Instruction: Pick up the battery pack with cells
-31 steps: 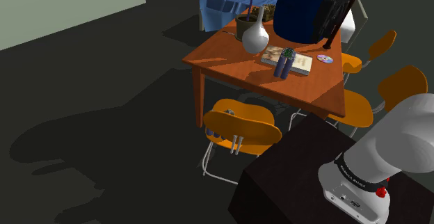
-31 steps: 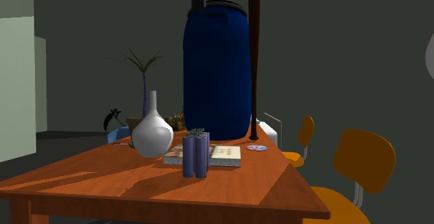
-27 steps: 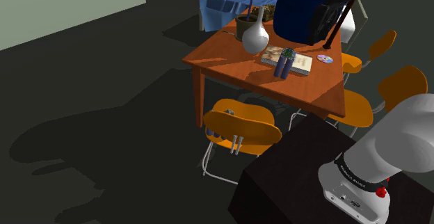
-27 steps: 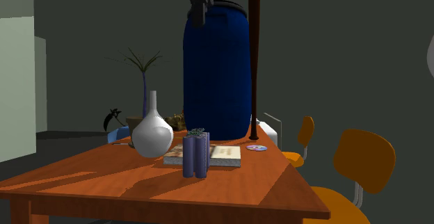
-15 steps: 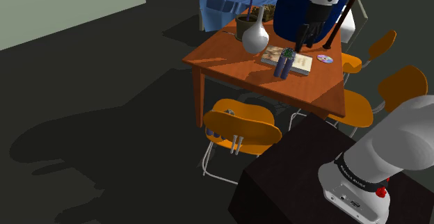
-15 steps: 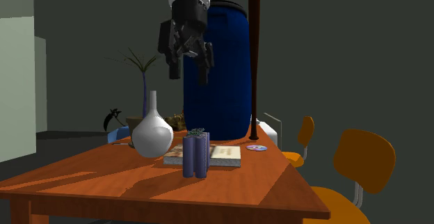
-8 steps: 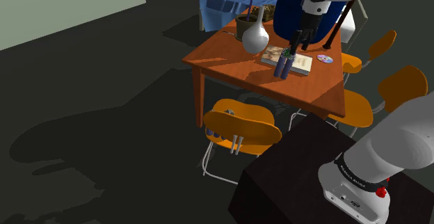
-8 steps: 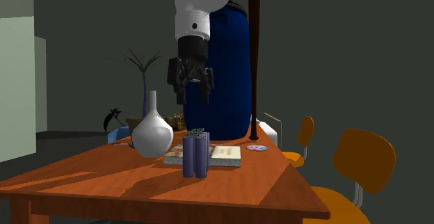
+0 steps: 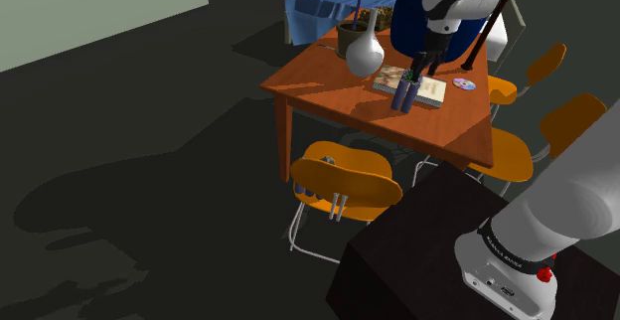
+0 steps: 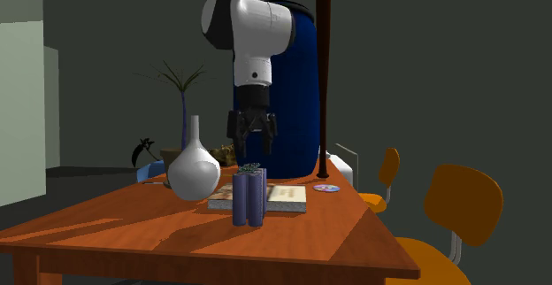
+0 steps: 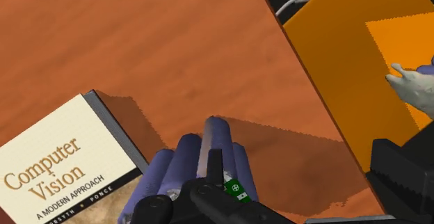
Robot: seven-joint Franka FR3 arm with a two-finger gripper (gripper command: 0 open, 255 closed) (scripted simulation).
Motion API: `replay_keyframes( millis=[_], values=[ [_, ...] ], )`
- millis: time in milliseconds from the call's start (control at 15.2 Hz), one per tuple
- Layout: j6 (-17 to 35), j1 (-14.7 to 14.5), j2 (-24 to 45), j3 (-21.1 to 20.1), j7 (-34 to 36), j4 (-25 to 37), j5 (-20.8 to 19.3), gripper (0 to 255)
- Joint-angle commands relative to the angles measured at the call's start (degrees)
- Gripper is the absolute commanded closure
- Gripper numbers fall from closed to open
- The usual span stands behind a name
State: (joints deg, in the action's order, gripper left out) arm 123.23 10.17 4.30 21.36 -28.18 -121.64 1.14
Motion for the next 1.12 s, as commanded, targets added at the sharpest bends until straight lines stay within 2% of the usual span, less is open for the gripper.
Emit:
replay_keyframes(
  millis=[0,198,792,858,1056],
  values=[
    [1.27,0.85,4.44,0.43,-1.55,3.18,1.65,0],
    [2.55,2.6,10.46,0.73,-3.8,7.85,3.99,0],
    [7.49,3.19,13.91,0.01,-4.87,6.12,5.74,0],
    [7.51,3.19,13.95,0.0,-4.87,6.14,5.75,255],
    [7.49,3.19,13.95,0.0,-4.86,6.15,5.76,255]
  ],
)
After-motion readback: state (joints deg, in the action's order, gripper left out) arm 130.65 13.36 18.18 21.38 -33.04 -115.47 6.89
